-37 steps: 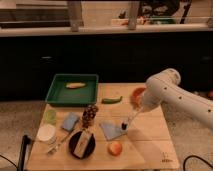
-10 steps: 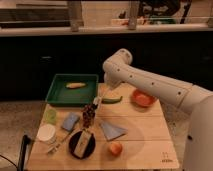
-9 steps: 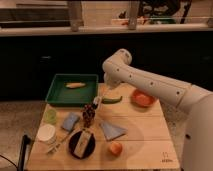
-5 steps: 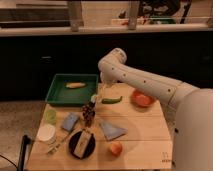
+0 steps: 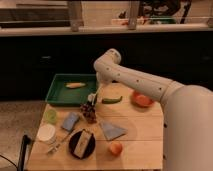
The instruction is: Wipe tray with brush
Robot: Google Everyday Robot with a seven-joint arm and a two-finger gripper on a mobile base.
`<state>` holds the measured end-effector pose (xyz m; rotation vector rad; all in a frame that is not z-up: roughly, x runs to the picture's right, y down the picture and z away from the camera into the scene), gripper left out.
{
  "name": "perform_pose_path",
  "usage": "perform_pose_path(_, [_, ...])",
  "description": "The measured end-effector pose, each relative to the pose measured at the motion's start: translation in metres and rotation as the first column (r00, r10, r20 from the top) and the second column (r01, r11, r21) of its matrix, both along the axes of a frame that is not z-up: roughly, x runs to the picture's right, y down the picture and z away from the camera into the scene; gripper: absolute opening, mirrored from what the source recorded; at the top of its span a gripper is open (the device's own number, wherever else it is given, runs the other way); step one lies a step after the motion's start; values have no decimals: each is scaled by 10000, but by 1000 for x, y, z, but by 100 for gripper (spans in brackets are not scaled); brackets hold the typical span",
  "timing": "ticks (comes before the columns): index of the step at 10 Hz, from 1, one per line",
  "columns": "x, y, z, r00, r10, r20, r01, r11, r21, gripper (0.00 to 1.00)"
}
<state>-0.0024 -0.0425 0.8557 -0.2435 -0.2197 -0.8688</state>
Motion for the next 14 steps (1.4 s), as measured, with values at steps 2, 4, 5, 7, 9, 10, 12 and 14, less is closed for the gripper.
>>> perform_pose_path(2, [9,-10,-14,9993,363,-134,-359,9988,338,0])
perform_pose_path(4, [19,-26,-34,9967,783,-209,-766,9943,738,0])
perform_pose_path(5, [20,-29,-37,9961,857,-202,-838,9932,814,0])
perform_pose_path(7, [14,-34,-38,9955,935,-129,-920,9917,896,0])
perform_pose_path(9, [-8,-36,-33,9974,727,25,-726,9942,796,0])
perform_pose_path(10, [-22,-37,-28,9982,597,104,-603,9956,722,0])
perform_pose_path(12, [-47,-41,-16,9987,469,223,-481,9970,604,0])
perform_pose_path(14, [-61,-51,2,9978,632,192,-642,9964,552,0])
